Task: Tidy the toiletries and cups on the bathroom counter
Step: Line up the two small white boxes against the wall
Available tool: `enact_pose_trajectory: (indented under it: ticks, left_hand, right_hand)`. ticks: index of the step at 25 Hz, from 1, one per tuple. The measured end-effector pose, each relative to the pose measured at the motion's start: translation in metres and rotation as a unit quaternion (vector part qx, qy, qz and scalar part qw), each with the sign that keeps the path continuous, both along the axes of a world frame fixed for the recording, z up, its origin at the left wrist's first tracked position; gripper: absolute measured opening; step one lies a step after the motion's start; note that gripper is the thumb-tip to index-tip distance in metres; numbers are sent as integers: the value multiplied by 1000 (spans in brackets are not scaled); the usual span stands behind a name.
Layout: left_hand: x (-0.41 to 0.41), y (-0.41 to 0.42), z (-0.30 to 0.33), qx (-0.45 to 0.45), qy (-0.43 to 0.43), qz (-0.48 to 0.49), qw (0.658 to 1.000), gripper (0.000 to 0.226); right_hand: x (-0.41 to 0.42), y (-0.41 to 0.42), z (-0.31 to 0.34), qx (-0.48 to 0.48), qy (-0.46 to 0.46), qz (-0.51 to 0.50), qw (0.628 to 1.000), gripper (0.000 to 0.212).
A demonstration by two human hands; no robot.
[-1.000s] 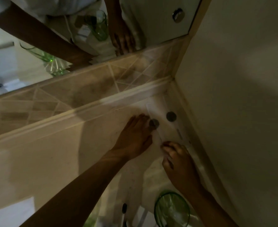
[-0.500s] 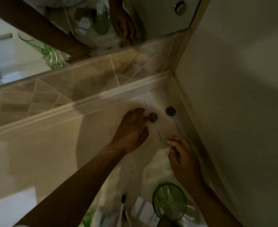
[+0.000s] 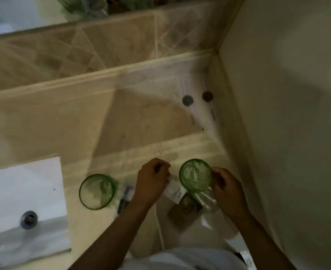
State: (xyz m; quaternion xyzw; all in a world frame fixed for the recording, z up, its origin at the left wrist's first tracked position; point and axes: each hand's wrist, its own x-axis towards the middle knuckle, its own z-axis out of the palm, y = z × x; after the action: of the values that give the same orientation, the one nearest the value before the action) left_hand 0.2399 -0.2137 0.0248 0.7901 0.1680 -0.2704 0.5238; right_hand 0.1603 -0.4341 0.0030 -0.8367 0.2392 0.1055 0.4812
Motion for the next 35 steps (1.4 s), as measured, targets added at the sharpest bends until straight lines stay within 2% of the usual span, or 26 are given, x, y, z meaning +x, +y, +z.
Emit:
enact_pose_trajectory:
  ticks: [6, 11, 16, 19, 23, 25, 26, 29, 31, 33, 35]
  left_hand:
    - [-67, 24, 10, -2, 8, 3, 1000, 20]
    - [-104, 44, 16, -12, 8, 26, 1000, 18]
    - [-130, 68, 21, -10, 10, 50, 999, 15]
    - [-145, 92, 17, 0, 9, 67, 998, 17]
    - [-163, 120, 13, -3, 10, 102, 995, 17]
    - [-170, 130, 13, -6, 17, 118, 993, 18]
    - [-174, 134, 14, -11, 22, 128, 992, 18]
    - [-180, 138, 17, -36, 36, 157, 986, 18]
    - [-182, 137, 21, -65, 49, 176, 981, 16]
    - [-182, 133, 26, -120, 60, 201, 970, 11]
    - [-179, 130, 31, -189, 74, 219, 954, 17]
  right_hand:
    - [-38, 20, 13, -12, 47, 28, 998, 24]
    - [-61, 38, 21, -36, 57, 72, 995, 26]
    - [-73, 56, 33, -91, 24, 74, 993, 25]
    - [-72, 81, 38, -139, -17, 137, 981, 22]
    - [-58, 127, 37, -220, -25, 264, 939, 52]
    - [-44, 142, 32, -263, 13, 265, 927, 62]
    - [-37, 146, 29, -276, 29, 252, 927, 60]
    - [-30, 145, 23, -308, 44, 222, 924, 41]
    - [-35, 144, 27, -296, 23, 215, 930, 29]
    - [-46, 146, 36, -251, -20, 226, 941, 29]
    - [-60, 151, 50, -234, -71, 269, 932, 37]
